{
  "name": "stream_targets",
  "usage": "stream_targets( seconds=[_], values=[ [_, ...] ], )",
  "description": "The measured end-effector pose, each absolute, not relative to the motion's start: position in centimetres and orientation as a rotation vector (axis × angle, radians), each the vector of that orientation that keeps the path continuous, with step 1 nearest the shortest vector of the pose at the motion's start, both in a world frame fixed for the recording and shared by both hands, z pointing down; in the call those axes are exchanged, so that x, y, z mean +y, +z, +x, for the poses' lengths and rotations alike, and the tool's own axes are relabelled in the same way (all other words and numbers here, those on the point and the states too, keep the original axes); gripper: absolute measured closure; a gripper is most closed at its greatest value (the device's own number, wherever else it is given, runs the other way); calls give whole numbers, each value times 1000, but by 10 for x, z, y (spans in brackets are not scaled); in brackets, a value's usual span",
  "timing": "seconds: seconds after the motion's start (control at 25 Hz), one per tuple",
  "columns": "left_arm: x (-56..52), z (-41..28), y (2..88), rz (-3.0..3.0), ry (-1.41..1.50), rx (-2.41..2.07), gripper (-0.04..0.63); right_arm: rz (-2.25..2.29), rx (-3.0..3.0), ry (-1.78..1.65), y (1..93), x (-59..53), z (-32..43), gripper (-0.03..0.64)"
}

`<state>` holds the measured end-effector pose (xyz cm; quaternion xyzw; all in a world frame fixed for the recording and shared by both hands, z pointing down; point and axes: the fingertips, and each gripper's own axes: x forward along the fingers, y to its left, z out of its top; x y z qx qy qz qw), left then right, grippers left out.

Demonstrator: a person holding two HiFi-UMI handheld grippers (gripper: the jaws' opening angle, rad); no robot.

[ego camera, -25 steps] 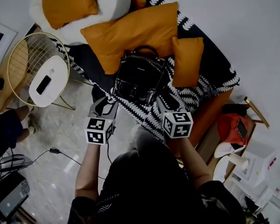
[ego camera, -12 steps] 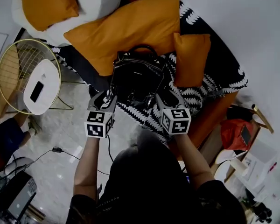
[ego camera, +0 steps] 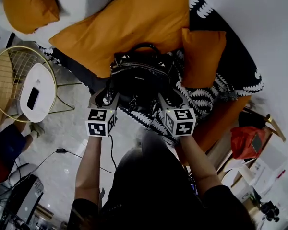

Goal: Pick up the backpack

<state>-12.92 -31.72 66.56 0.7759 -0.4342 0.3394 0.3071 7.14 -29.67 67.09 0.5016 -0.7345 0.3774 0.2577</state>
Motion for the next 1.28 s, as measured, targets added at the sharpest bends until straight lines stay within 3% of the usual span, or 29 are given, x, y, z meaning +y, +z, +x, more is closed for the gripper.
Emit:
stream_targets(
  seconds=[0.24, 0.36, 0.76, 1.04, 1.28],
  values=[
    [-324, -129, 688, 2035, 929, -1129, 372, 1344, -1975, 1052, 695, -301, 71, 416],
    [-327, -126, 700, 2038, 932, -1095, 324, 1343, -1967, 1071, 706, -303, 71, 410],
    [-344, -114, 718, 2046, 917, -1080, 319, 1356, -1953, 1090, 721, -309, 70, 410],
    [-345, -112, 721, 2042, 918, -1085, 354, 1346, -1954, 1089, 723, -311, 69, 422],
    [-340, -114, 712, 2048, 939, -1056, 411, 1309, -1962, 1070, 716, -308, 63, 478]
  ],
)
